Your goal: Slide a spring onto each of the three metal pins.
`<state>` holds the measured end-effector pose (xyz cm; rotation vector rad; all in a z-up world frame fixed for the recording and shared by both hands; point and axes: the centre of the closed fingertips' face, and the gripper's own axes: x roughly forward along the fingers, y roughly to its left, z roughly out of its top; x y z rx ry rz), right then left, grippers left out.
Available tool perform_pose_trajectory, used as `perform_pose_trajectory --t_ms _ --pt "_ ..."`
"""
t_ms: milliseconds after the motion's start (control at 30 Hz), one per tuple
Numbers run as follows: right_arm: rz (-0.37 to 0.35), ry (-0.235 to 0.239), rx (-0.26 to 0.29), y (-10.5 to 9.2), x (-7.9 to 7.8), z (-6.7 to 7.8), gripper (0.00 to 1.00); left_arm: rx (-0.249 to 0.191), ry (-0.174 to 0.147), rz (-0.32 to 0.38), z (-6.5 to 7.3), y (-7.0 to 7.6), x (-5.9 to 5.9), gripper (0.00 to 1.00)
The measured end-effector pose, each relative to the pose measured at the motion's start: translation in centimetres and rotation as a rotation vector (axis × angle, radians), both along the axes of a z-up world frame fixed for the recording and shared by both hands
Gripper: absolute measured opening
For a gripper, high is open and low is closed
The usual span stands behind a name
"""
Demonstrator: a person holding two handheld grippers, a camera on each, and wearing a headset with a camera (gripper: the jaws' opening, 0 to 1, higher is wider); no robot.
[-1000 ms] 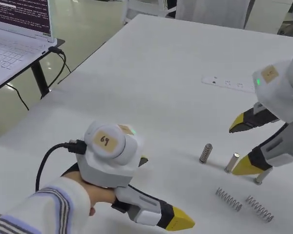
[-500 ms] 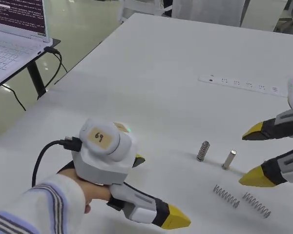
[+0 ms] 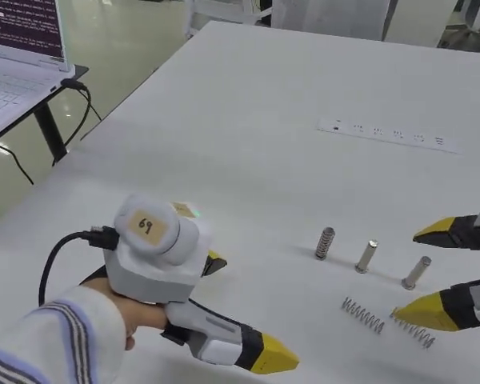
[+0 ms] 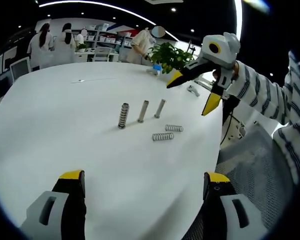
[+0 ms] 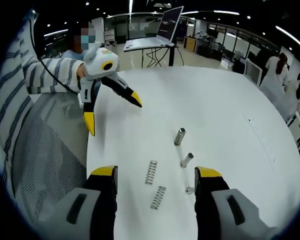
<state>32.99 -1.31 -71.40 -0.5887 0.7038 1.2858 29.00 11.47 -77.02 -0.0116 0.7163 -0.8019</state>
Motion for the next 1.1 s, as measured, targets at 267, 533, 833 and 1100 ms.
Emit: perform_pose_trajectory --t_ms 267,533,833,1100 --pt "-0.099 0.014 0.067 -1.5 -0.5 -0.1 0.63 -0.009 -0.004 0.02 0.4 0.6 0.1 0.96" --pt "-0.181 0.005 0.113 -2.9 -0.9 -0.1 0.66 -0.005 0.006 0.026 0.0 0.7 -0.2 0.96" --pt "-0.252 0.011 0.171 -3.5 -2.1 -0.1 0.71 -0.01 0.002 0.031 0.0 0.4 -0.1 0.95" --pt "-0.278 0.024 0.204 -3.5 -2.5 -0.4 0.75 -0.009 0.012 0.02 -0.3 0.3 -0.5 0.95"
